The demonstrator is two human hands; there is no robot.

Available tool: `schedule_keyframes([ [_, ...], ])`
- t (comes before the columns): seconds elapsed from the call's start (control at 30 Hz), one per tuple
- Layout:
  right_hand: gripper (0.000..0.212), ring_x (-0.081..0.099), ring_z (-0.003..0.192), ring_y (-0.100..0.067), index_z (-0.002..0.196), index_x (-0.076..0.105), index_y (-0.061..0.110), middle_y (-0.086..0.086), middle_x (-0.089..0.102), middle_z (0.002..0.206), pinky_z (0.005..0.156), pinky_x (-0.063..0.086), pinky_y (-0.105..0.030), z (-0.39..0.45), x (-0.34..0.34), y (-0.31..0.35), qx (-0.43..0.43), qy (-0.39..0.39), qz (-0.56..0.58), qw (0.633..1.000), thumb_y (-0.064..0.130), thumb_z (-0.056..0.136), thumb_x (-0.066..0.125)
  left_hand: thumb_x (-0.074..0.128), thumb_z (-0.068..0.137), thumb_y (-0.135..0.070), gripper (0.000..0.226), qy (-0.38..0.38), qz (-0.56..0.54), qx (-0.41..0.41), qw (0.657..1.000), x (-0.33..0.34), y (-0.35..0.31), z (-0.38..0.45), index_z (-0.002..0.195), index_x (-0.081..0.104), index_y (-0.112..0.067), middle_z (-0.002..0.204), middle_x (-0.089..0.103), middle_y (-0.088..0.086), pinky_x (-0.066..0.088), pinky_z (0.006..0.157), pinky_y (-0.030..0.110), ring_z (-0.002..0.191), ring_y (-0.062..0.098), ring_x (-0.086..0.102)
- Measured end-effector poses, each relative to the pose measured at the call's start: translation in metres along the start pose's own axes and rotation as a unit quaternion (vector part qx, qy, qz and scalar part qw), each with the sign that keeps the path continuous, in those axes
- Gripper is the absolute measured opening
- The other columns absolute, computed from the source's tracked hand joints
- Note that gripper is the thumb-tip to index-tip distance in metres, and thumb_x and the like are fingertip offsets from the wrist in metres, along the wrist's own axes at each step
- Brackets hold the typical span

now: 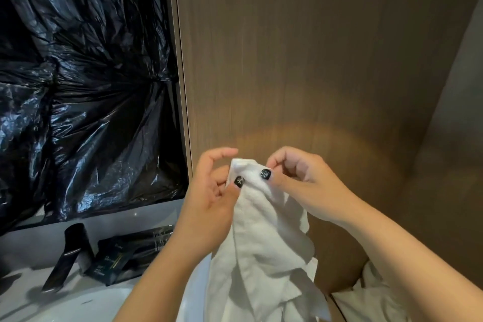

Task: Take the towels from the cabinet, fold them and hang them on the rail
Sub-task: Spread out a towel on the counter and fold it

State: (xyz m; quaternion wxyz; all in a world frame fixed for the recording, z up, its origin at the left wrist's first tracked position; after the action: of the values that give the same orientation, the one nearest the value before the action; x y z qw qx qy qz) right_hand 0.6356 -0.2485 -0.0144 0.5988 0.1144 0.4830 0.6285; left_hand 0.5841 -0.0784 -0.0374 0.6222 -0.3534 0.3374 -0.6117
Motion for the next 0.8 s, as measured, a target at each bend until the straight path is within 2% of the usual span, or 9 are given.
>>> schedule_keyframes([
  [0.1, 0.036, 0.044, 0.059, -0.009, 0.08, 0.059, 0.006, -0.002, 0.053, 0.066, 0.055, 0.033, -0.017, 0.005, -0.01, -0.007, -0.004, 0.031, 0.002, 1.0, 0.04, 0.088, 0.062, 0.048, 0.085, 0.002, 0.043, 0.011, 0.044, 0.071, 0.996, 0.003, -0.015, 0.018, 0.111, 0.057, -0.032, 0.101, 0.069, -0.003, 0.052, 0.07, 0.027, 0.085, 0.014, 0.065],
  [0.2, 0.067, 0.052, 0.065, -0.025, 0.079, 0.06, 0.003, -0.021, 0.06, 0.074, 0.058, 0.039, -0.034, 0.009, -0.018, -0.016, 0.034, 0.045, 0.004, 0.998, 0.069, 0.078, 0.063, 0.046, 0.085, 0.007, 0.042, 0.009, 0.064, 0.1, 0.993, 0.009, -0.029, 0.04, 0.107, 0.062, -0.025, 0.1, 0.066, -0.007, 0.048, 0.078, 0.026, 0.089, 0.011, 0.061],
  [0.27, 0.071, 0.067, 0.079, -0.033, 0.091, 0.066, 0.0, -0.02, 0.069, 0.09, 0.068, 0.051, -0.051, 0.008, -0.023, -0.024, 0.07, 0.065, -0.008, 0.995, 0.07, 0.078, 0.061, 0.047, 0.087, 0.008, 0.041, -0.009, 0.046, 0.086, 0.995, 0.011, -0.037, 0.055, 0.108, 0.062, -0.022, 0.095, 0.066, -0.003, 0.048, 0.076, 0.029, 0.085, 0.012, 0.06],
  [0.33, 0.074, 0.069, 0.087, -0.037, 0.098, 0.066, 0.0, -0.018, 0.07, 0.097, 0.078, 0.053, -0.058, 0.005, -0.028, -0.033, 0.085, 0.102, -0.059, 0.989, 0.072, 0.079, 0.059, 0.046, 0.091, 0.013, 0.043, -0.024, 0.023, 0.058, 0.998, 0.01, -0.045, 0.069, 0.111, 0.062, -0.021, 0.09, 0.068, -0.003, 0.051, 0.073, 0.029, 0.081, 0.012, 0.062],
  [0.43, 0.079, 0.068, 0.084, -0.033, 0.099, 0.068, 0.007, -0.011, 0.071, 0.097, 0.071, 0.055, -0.05, -0.001, -0.039, -0.043, 0.087, 0.129, -0.133, 0.979, 0.08, 0.073, 0.058, 0.047, 0.093, 0.011, 0.042, -0.038, 0.033, 0.044, 0.998, 0.003, -0.052, 0.083, 0.108, 0.064, -0.024, 0.089, 0.071, -0.006, 0.055, 0.074, 0.031, 0.081, 0.011, 0.065],
  [0.53, 0.074, 0.065, 0.074, -0.027, 0.092, 0.068, 0.014, -0.008, 0.068, 0.088, 0.059, 0.046, -0.038, -0.005, -0.05, -0.05, 0.091, 0.127, -0.198, 0.968, 0.083, 0.072, 0.052, 0.049, 0.093, 0.008, 0.04, -0.077, 0.081, 0.04, 0.993, -0.01, -0.053, 0.089, 0.098, 0.07, -0.026, 0.097, 0.072, -0.005, 0.055, 0.084, 0.039, 0.091, 0.016, 0.068],
  [0.63, 0.059, 0.049, 0.057, -0.02, 0.074, 0.057, 0.018, -0.004, 0.058, 0.069, 0.055, 0.037, -0.031, -0.012, -0.062, -0.059, 0.111, 0.127, -0.304, 0.937, 0.076, 0.079, 0.05, 0.052, 0.092, 0.006, 0.036, -0.124, 0.077, 0.029, 0.989, -0.027, -0.053, 0.089, 0.094, 0.072, -0.024, 0.099, 0.074, -0.002, 0.056, 0.087, 0.041, 0.097, 0.02, 0.069],
  [0.73, 0.045, 0.056, 0.063, -0.017, 0.073, 0.052, 0.023, 0.004, 0.058, 0.072, 0.058, 0.048, -0.031, -0.018, -0.076, -0.055, 0.119, 0.109, -0.405, 0.9, 0.065, 0.09, 0.049, 0.057, 0.094, 0.002, 0.027, -0.15, 0.067, 0.026, 0.986, -0.045, -0.056, 0.081, 0.095, 0.073, -0.02, 0.094, 0.075, -0.003, 0.057, 0.083, 0.038, 0.088, 0.014, 0.07],
  [0.8, 0.034, 0.056, 0.068, -0.013, 0.076, 0.05, 0.027, 0.007, 0.056, 0.078, 0.063, 0.05, -0.025, -0.021, -0.077, -0.039, 0.086, 0.094, -0.48, 0.868, 0.054, 0.096, 0.046, 0.061, 0.094, -0.003, 0.022, -0.147, 0.063, 0.022, 0.987, -0.054, -0.057, 0.075, 0.099, 0.075, -0.02, 0.096, 0.076, -0.002, 0.057, 0.083, 0.036, 0.088, 0.013, 0.071],
])
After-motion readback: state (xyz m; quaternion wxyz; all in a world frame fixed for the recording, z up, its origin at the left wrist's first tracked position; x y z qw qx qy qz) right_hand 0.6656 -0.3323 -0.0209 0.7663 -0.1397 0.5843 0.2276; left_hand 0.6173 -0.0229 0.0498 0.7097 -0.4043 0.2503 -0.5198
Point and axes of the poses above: each hand's wrist, its own z-axis towards the middle knuckle, its own x-axis out of the palm, y = z × x, the point moved 3 cm from there along z, towards the middle knuckle
